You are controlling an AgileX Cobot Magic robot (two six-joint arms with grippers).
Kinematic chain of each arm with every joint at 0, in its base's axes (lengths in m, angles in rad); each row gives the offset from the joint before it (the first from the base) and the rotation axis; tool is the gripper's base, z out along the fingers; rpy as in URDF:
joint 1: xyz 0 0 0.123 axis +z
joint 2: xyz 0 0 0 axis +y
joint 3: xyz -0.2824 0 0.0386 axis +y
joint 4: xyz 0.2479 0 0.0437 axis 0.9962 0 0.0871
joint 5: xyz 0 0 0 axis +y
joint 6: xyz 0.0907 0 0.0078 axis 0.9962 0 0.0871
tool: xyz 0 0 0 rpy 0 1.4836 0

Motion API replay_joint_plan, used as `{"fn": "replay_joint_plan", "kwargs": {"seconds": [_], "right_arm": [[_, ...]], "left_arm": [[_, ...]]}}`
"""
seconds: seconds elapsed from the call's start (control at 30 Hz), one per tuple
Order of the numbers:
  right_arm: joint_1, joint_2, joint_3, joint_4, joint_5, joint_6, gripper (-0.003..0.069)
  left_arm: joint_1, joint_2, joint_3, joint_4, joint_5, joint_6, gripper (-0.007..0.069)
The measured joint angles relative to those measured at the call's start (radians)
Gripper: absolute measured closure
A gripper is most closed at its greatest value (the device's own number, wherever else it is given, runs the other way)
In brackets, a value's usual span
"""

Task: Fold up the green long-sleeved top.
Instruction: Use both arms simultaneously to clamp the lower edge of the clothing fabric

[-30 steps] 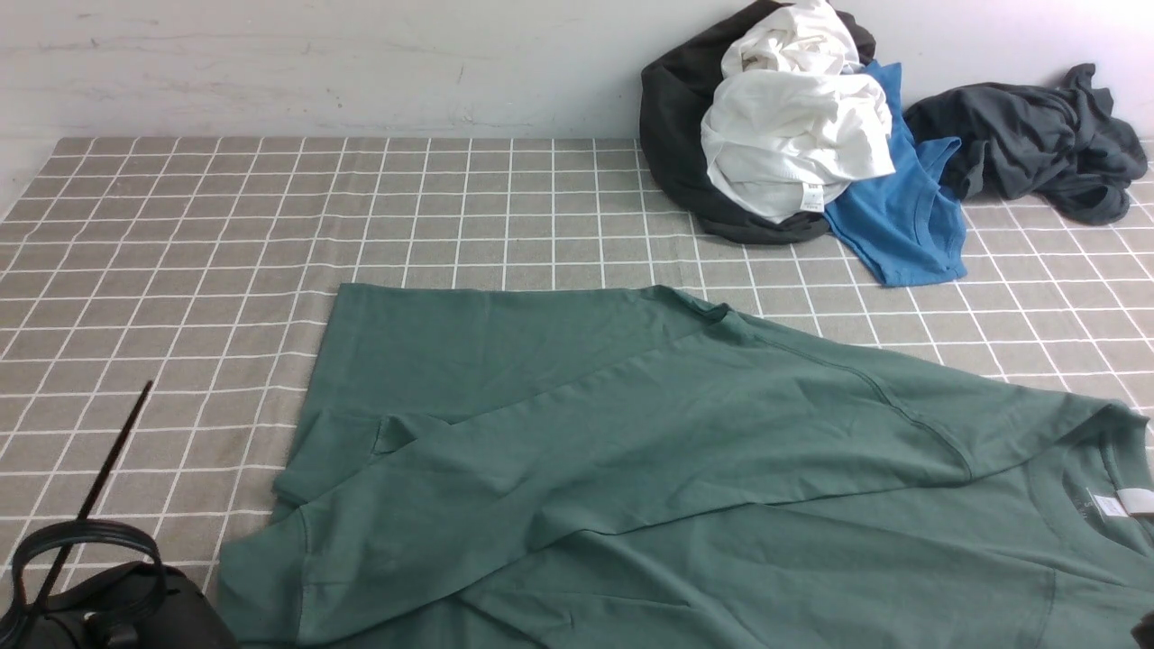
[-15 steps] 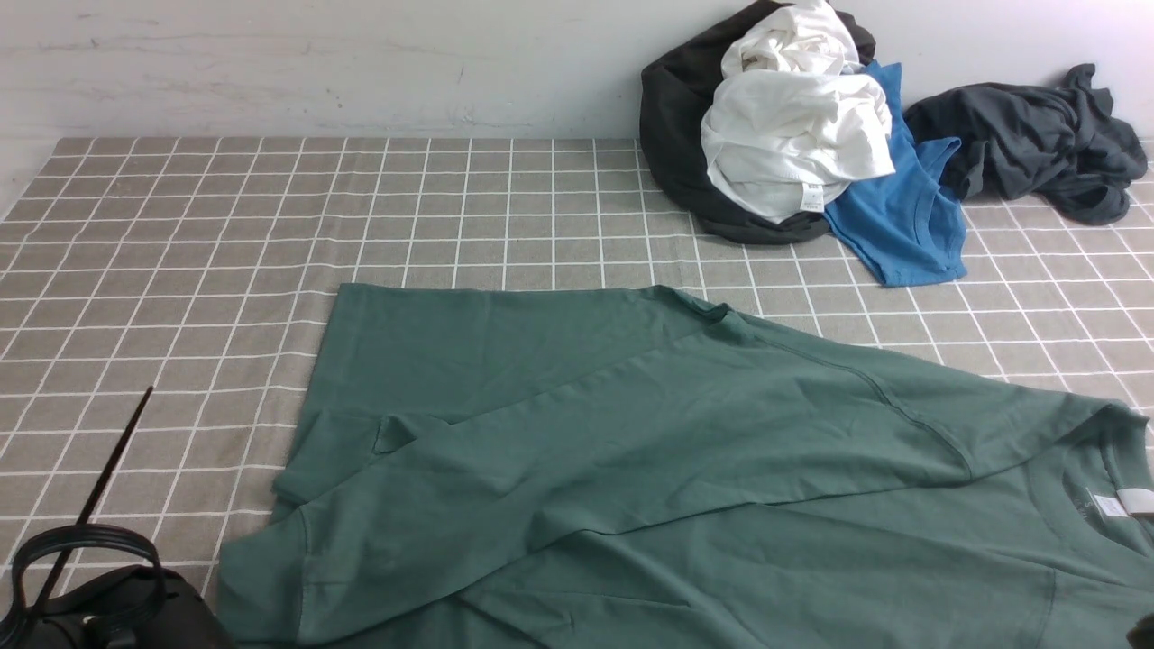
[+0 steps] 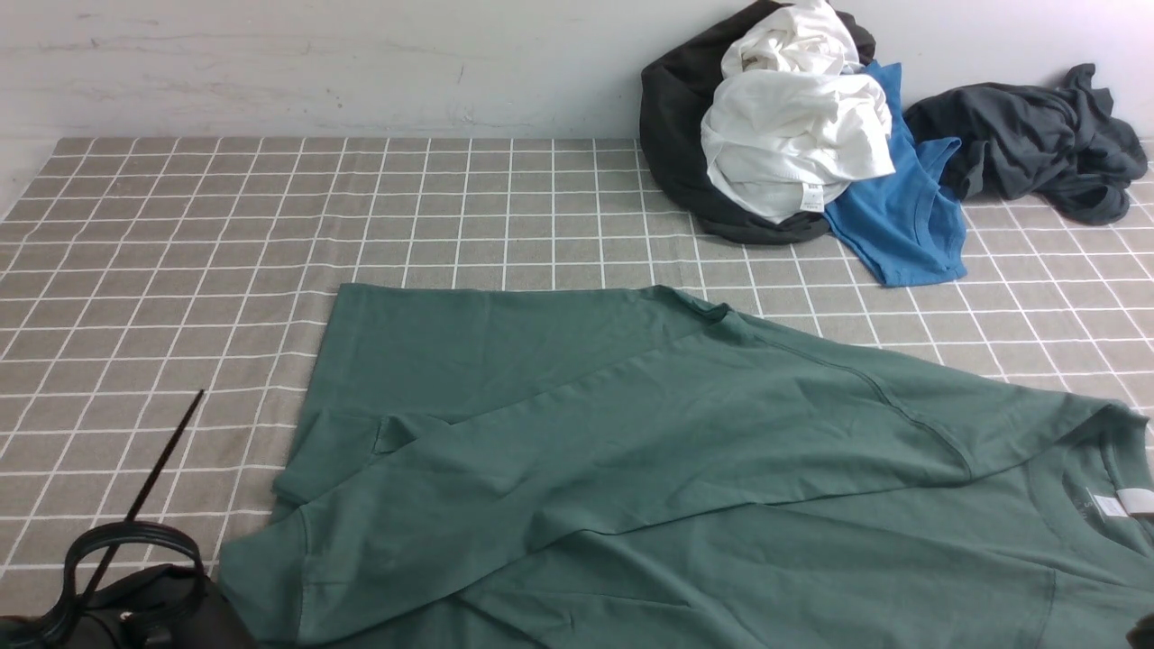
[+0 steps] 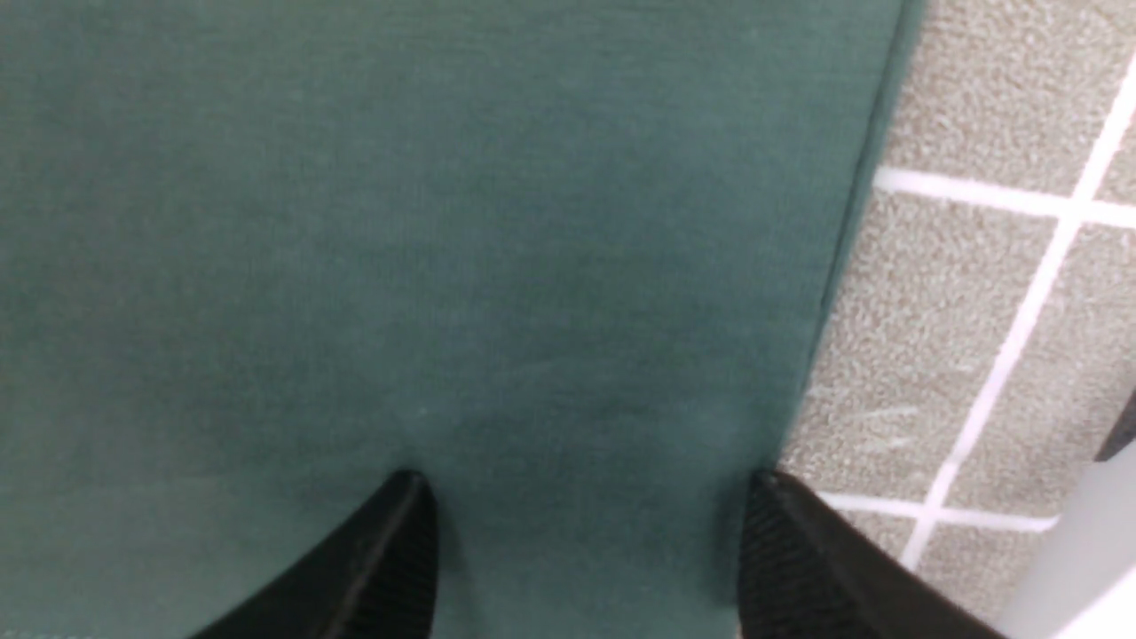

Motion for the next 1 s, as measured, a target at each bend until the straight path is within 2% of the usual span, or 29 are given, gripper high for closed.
{"fn": "replay_joint_plan", "kwargs": {"seconds": [0.1,0.23,0.4,0.63,0.83,1.0], "right_arm": [[0.000,0.000,0.000,0.000,0.000,0.000,0.0673],[0.000,0.000,0.000,0.000,0.000,0.000,0.0673],[0.000,0.000,0.000,0.000,0.000,-0.003,0.0673],[0.000,0.000,0.000,-0.019,0.000,-0.009,0.0673],[0.000,0.001,0.000,-0.017,0.000,-0.074,0.0665],[0.000,0.030,0.000,0.020,0.000,-0.172,0.0601]], "left_arm": [[0.000,-0.014,-0.011,0.007,-0.005,-0.023,0.0277],[0.000,-0.041,-0.027,0.034,-0.011,-0.065,0.0443],[0.000,-0.041,-0.031,0.062,-0.012,-0.116,0.0604],[0.000,-0.041,-0.098,0.084,0.074,-0.173,0.0629],[0.000,-0.041,-0.127,0.082,0.160,-0.172,0.0629],[0.000,-0.041,-0.127,0.082,0.180,-0.171,0.0628]]}}
